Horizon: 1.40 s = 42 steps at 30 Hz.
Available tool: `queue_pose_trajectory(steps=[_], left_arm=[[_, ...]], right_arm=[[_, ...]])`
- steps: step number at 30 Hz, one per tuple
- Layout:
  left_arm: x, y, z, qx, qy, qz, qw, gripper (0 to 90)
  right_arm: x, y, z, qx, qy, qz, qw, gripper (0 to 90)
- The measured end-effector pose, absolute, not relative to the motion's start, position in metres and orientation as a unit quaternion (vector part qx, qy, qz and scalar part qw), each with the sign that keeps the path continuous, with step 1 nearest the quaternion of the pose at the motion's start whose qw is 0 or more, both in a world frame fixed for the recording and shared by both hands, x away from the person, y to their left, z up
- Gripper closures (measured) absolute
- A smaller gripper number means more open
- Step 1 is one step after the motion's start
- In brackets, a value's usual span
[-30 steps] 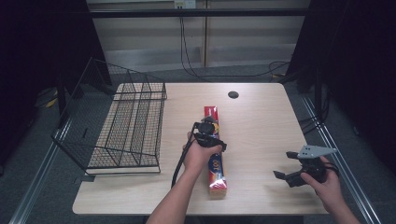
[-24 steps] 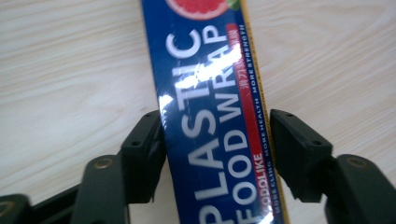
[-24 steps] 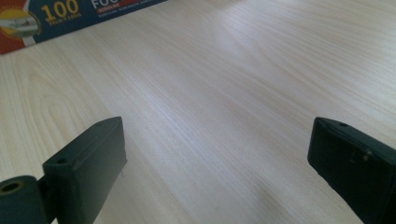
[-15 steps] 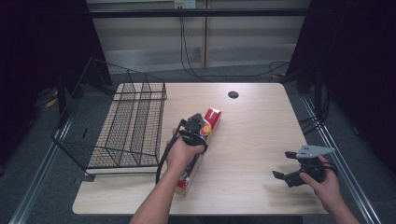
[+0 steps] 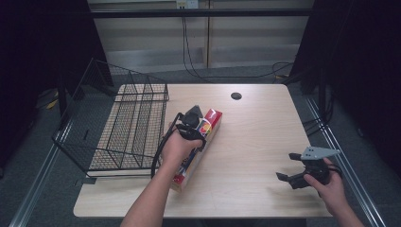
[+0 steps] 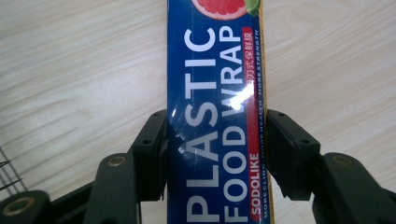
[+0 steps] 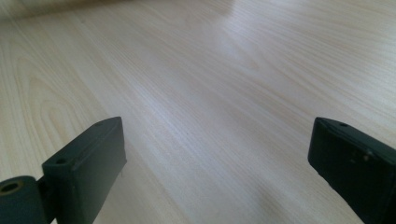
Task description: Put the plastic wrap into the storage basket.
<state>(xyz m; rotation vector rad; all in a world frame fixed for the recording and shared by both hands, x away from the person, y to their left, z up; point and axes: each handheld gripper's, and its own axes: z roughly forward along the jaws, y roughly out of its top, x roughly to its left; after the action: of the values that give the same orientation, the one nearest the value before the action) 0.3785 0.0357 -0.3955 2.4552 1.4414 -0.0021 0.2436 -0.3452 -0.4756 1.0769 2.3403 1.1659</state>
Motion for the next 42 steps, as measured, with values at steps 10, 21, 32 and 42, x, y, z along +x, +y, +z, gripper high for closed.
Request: queue_pose_trajectory(steps=[10, 21, 32, 42], left_arm=[[0.381, 0.042, -0.375, 0.849, 0.504, -0.004, 0.157, 45.6], [0.383, 0.052, -0.355, 0.841, 0.516, -0.001, 0.163, 45.6], [0.387, 0.063, -0.338, 0.833, 0.528, 0.000, 0.168, 45.5], [0.389, 0.070, -0.322, 0.828, 0.534, -0.001, 0.170, 45.5]], right_arm=[[0.243, -0.345, -0.475, 0.375, 0.816, 0.411, 0.154, 3.8], [0.243, -0.345, -0.475, 0.374, 0.816, 0.413, 0.154, 3.7], [0.244, -0.345, -0.475, 0.373, 0.815, 0.416, 0.154, 3.7], [0.244, -0.345, -0.475, 0.374, 0.815, 0.415, 0.154, 3.7]])
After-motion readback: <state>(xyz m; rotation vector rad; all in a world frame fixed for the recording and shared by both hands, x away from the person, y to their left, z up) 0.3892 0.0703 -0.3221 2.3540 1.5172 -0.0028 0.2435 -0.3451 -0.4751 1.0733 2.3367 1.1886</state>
